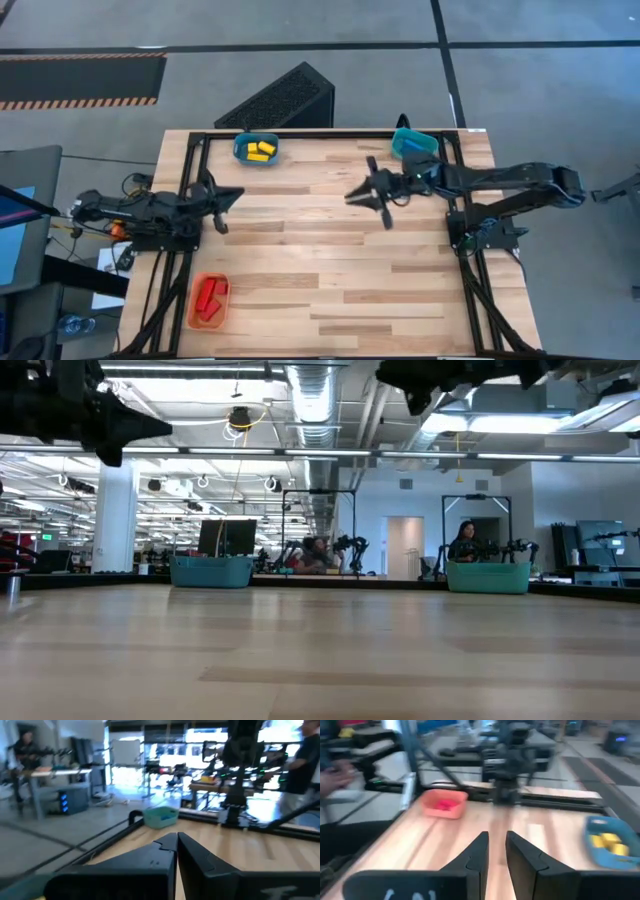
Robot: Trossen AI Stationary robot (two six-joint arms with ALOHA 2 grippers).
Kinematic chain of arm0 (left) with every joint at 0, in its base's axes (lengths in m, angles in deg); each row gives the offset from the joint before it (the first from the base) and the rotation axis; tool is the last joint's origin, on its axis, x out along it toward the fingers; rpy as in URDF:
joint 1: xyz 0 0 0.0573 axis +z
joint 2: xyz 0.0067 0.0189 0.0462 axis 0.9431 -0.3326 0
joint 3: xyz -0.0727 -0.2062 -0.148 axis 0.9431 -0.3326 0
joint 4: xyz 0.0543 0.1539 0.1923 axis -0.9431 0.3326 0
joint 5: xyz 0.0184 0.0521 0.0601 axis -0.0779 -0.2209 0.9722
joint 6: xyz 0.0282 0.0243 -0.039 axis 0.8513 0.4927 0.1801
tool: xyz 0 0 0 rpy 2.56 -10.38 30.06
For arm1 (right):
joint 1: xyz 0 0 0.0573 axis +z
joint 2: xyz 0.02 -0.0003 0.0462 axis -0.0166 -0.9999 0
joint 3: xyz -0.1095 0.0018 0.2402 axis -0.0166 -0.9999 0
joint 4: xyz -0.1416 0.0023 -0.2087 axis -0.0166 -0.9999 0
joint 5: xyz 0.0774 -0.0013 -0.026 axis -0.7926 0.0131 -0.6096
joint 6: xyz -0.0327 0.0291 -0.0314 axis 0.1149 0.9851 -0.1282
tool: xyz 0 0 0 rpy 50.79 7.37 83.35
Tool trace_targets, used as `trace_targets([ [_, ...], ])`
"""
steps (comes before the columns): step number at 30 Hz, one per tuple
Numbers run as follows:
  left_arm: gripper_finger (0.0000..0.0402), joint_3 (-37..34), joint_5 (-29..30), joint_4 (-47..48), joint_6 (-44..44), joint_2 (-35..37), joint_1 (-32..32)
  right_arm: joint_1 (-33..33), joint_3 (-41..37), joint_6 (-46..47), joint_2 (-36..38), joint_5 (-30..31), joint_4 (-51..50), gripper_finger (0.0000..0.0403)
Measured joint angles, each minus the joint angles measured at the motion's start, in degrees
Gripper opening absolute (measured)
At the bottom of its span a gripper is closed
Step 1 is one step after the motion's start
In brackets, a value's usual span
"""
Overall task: Sort & place blocks by color
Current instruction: Return to Home Position
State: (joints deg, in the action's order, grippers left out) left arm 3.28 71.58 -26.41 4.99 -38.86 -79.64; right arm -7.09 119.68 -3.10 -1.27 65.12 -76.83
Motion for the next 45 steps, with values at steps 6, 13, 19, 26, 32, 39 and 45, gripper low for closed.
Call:
trace_targets([
  [6, 0.0, 0.0, -2.1, -1.8, 5.2, 3.5, 0.0, 1.1, -9.6, 0.6, 5.1, -2.4, 7.8, 0.0087],
  [13, 0.0, 0.0, -3.6, -1.2, 3.1, 4.5, 0.0, -4.3, -23.8, 6.9, 12.7, -2.4, 21.2, 0.0087],
  [19, 0.0, -1.2, -1.3, 0.0, 3.4, 4.4, 0.0, -6.8, -32.0, 8.4, 22.7, -4.0, 25.9, 0.0087],
  [26, 0.0, -1.5, -1.6, 0.2, 2.4, 4.4, 0.0, -4.3, -40.8, 15.7, 24.1, -2.4, 44.5, 0.0087],
  [32, 0.0, -1.5, -2.7, 2.5, -0.4, 4.4, 0.0, 1.4, -41.9, 12.8, 20.2, -2.3, 49.3, 0.0087],
  [39, 0.0, 4.0, -3.1, 14.7, -0.7, 4.6, 0.0, 5.1, -41.9, 11.6, 19.7, -2.2, 48.4, 0.0087],
  [45, 0.0, 3.4, -3.8, 11.9, -0.5, 4.6, 0.0, 2.4, -41.9, 11.3, 27.7, -2.3, 36.7, 0.0087],
])
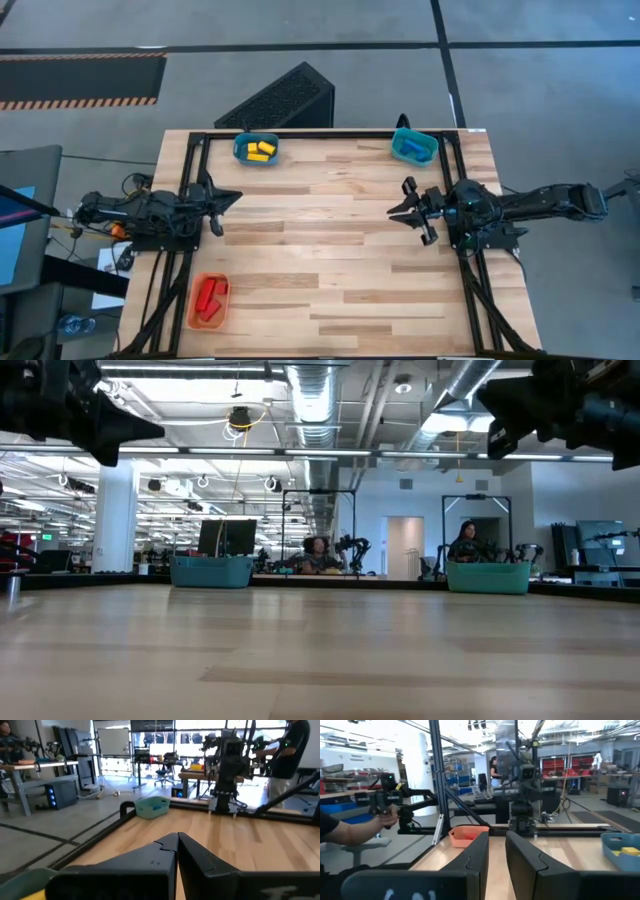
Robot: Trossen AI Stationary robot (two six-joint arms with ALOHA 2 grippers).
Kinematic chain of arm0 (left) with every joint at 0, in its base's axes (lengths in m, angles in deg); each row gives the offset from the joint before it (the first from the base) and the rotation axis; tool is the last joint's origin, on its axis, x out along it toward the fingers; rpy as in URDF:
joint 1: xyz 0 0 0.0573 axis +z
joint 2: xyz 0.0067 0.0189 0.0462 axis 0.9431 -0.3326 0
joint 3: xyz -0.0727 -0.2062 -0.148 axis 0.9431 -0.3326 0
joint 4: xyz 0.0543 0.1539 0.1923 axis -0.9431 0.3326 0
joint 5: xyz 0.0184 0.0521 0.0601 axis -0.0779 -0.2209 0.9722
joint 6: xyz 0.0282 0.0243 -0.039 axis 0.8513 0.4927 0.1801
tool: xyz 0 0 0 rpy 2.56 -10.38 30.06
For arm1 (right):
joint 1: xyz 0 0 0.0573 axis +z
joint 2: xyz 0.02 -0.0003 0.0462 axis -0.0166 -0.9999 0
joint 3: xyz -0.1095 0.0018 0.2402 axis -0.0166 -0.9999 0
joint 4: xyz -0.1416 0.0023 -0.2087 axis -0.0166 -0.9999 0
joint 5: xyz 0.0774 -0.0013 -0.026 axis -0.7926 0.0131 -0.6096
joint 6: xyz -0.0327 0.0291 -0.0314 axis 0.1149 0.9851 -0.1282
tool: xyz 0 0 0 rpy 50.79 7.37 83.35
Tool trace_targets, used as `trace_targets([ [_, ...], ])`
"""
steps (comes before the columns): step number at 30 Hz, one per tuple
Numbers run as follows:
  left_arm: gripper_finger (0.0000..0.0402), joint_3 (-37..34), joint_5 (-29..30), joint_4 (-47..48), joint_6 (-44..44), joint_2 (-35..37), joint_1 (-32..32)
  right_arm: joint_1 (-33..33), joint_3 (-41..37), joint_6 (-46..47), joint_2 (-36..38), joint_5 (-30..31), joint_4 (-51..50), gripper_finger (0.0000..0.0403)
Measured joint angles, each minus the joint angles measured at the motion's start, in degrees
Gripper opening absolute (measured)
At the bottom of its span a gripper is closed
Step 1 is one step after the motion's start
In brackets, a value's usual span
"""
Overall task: Sort & place blocks by color
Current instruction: Return to Home Position
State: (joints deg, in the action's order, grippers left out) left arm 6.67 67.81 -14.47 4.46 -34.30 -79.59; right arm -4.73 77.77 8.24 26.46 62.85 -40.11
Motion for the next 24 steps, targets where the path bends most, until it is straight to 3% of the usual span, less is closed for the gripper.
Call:
trace_targets([
  [6, 0.0, -3.8, -0.4, -5.5, 0.0, 0.0, 0.0, -0.8, 0.0, -2.4, 4.1, 0.0, -4.5, 0.0087],
  [13, 0.0, -3.6, -2.7, -5.2, -0.1, 0.0, 0.0, -2.2, 0.0, -4.0, 6.8, 0.0, -9.0, 0.0087],
  [18, 0.0, -0.3, -11.1, -6.0, 3.7, 0.0, 0.0, -2.5, -4.3, -2.9, 6.7, -0.1, 1.1, 0.0087],
  [24, 0.0, -0.3, -8.2, -1.9, 3.6, 0.0, 0.0, -2.5, -4.9, -1.6, 5.0, -0.2, 2.5, 0.0087],
])
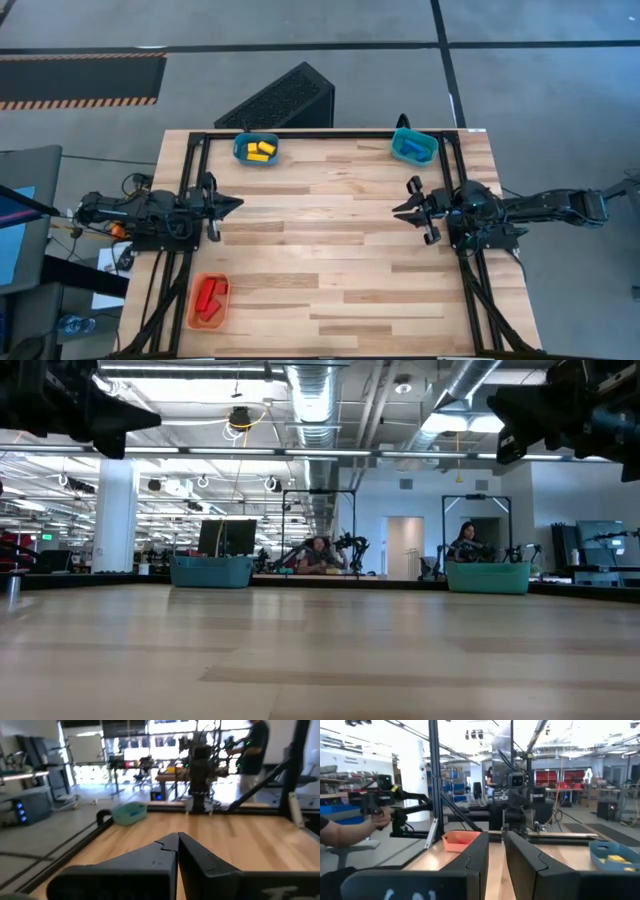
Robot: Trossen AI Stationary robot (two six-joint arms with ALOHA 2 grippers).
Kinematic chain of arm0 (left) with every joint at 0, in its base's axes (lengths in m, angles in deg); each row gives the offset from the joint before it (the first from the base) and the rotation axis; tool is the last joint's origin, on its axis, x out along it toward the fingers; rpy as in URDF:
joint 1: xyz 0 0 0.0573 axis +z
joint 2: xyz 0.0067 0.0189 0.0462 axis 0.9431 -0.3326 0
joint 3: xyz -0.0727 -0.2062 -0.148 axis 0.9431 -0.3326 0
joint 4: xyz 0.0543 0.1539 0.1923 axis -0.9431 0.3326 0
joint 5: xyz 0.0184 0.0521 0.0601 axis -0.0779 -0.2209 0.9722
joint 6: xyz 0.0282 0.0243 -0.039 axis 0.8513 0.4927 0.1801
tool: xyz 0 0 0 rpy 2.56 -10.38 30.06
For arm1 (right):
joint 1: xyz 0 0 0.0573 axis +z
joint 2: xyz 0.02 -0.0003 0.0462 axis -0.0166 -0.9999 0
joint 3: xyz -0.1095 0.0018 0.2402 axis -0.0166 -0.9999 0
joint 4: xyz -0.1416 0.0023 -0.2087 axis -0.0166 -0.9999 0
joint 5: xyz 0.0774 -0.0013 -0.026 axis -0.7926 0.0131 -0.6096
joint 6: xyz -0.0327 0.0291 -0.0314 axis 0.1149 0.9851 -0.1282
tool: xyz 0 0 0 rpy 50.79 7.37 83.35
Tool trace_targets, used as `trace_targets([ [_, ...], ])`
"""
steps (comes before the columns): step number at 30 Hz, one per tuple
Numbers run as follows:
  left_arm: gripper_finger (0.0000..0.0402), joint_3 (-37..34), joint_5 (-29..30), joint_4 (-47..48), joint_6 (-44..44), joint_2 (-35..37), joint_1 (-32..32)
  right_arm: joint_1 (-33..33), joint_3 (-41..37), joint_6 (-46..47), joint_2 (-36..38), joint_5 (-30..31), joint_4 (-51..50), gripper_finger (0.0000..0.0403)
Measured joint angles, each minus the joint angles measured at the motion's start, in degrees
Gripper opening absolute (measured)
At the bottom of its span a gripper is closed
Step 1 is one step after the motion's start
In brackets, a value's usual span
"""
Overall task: Sort & place blocks by color
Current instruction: Return to Home Position
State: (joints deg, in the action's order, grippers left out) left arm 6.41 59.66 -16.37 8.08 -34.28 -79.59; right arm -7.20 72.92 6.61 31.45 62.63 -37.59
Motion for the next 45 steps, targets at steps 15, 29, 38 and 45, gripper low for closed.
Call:
trace_targets([
  [15, 0.0, 3.1, -3.0, -2.2, 2.2, 0.1, 0.0, -9.5, 0.0, 1.3, 11.6, -9.6, -7.8, 0.0087],
  [29, 0.0, -7.6, -2.4, -20.9, 1.5, -0.1, 0.0, -2.2, -0.1, -2.5, 6.4, -0.8, -3.9, 0.0087],
  [38, 0.0, -7.0, -1.7, -17.3, 0.2, -0.1, 0.0, -3.0, -0.1, -0.8, 5.9, 0.3, -6.9, 0.0087],
  [45, 0.0, -6.8, -2.6, -17.0, 0.7, 0.0, 0.0, -4.5, -0.1, 1.2, 11.5, 0.2, -15.3, 0.0087],
])
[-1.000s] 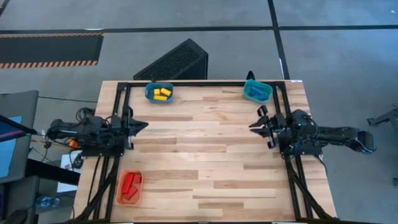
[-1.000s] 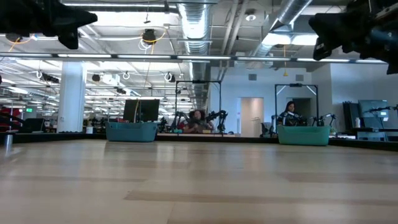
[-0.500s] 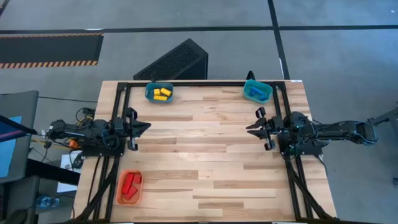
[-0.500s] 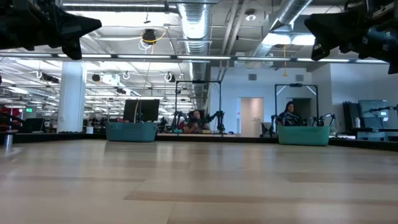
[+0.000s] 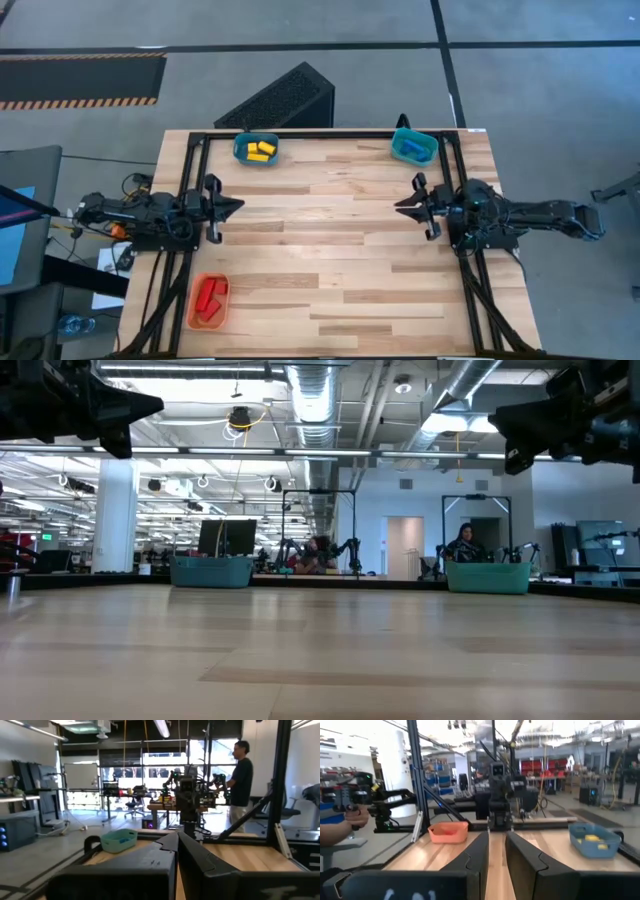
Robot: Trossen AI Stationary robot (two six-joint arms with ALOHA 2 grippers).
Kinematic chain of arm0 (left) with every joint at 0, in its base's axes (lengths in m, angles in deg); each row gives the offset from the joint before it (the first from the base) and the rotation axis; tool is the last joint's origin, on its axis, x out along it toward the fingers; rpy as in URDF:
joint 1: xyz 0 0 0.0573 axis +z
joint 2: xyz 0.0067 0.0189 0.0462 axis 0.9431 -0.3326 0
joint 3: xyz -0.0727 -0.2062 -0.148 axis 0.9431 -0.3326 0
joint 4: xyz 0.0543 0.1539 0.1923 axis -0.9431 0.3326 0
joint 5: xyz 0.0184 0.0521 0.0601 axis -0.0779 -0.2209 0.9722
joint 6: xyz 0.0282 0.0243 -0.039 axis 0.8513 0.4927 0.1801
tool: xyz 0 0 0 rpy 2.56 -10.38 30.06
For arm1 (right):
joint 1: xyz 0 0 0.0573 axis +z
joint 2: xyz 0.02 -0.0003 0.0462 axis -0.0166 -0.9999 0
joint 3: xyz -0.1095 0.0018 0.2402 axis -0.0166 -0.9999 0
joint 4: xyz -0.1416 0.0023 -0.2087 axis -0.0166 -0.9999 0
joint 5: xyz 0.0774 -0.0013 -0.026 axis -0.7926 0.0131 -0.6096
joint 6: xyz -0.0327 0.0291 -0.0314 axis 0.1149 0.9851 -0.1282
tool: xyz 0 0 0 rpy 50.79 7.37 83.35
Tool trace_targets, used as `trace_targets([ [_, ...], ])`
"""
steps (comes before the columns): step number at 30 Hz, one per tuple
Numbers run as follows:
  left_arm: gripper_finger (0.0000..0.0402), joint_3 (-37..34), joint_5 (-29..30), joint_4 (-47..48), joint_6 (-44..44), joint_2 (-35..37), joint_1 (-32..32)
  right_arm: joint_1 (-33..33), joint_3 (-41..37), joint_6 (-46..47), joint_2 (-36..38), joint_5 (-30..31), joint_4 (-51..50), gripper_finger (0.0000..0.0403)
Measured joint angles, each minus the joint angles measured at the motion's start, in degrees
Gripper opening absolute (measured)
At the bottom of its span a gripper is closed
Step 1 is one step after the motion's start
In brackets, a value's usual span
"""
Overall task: Sort & place blocks by color
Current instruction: Return to Home Position
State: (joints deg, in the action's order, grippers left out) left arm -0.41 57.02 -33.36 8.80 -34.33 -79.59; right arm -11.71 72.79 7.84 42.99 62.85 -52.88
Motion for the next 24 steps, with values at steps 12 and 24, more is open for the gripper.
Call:
trace_targets([
  [12, 0.0, -0.8, -0.4, -2.8, 1.2, 0.0, 0.0, 0.7, 0.0, 0.0, 3.0, 0.0, -2.4, 0.0087],
  [24, 0.0, -0.9, -0.5, -3.1, 4.0, 0.0, 0.0, 1.0, 0.2, 0.7, 17.5, -3.0, -16.5, 0.0087],
])
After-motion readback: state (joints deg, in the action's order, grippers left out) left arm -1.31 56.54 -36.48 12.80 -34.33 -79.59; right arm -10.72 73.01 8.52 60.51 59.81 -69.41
